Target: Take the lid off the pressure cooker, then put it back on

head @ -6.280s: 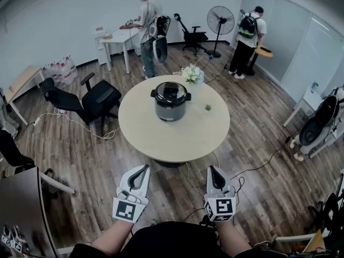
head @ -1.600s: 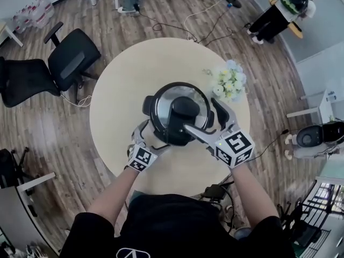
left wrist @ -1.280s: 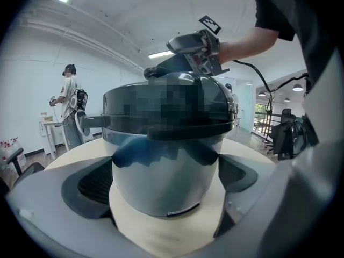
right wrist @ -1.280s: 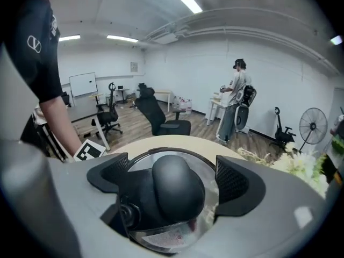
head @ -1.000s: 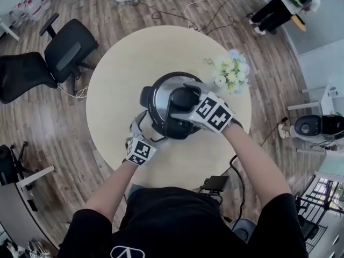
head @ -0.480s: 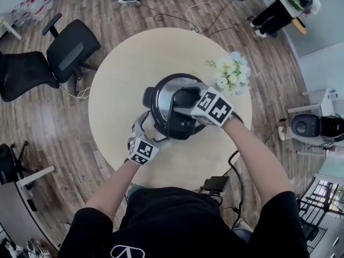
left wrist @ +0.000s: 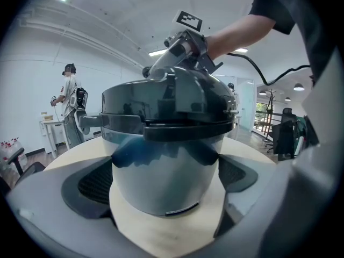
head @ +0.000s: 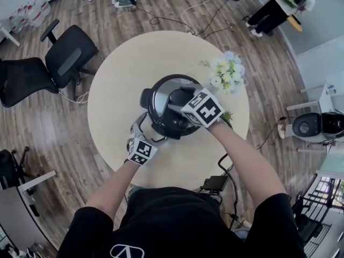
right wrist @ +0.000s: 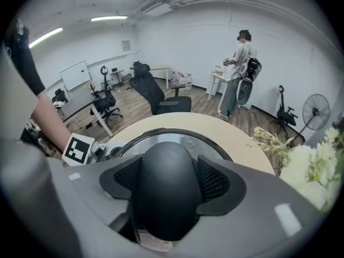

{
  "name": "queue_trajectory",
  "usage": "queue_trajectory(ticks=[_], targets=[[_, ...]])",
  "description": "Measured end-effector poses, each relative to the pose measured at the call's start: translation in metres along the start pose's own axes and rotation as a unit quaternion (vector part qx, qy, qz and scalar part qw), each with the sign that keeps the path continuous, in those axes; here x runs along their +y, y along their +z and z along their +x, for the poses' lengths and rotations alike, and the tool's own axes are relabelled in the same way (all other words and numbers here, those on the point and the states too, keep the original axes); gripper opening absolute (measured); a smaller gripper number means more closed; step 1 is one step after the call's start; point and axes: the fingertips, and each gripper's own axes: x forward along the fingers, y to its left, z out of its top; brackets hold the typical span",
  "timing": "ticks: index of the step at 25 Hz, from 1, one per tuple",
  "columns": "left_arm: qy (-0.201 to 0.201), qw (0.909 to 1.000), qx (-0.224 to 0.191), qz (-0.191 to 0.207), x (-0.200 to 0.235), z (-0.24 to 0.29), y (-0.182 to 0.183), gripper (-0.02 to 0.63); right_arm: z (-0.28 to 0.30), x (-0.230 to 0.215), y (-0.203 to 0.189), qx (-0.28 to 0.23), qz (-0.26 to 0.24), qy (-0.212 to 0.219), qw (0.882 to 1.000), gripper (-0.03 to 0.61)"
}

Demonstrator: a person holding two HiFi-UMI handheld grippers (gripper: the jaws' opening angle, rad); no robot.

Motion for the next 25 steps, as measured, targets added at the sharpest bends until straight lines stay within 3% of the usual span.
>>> queue_trajectory(ticks=[7,10,25], targets=[[0.007,1.0,-0.001,-0.001,0.0,-0.002,0.0,0.591,-0.002,-0.011,0.004,-0.023,0.119,-0.097,0.988,0.319],[0.008,1.0,-0.004,0.001,-0.001,-0.001,0.001,0.591,-0.004,-0.014,0.002,-0.042,0.131,-0.127,0.982,0.325],[0.002,1.0,-0.002,0.002,-0.001,0.0,0.001,0.59,-0.006,-0.015,0.002,-0.035,0.111,-0.11,0.987,0.318]])
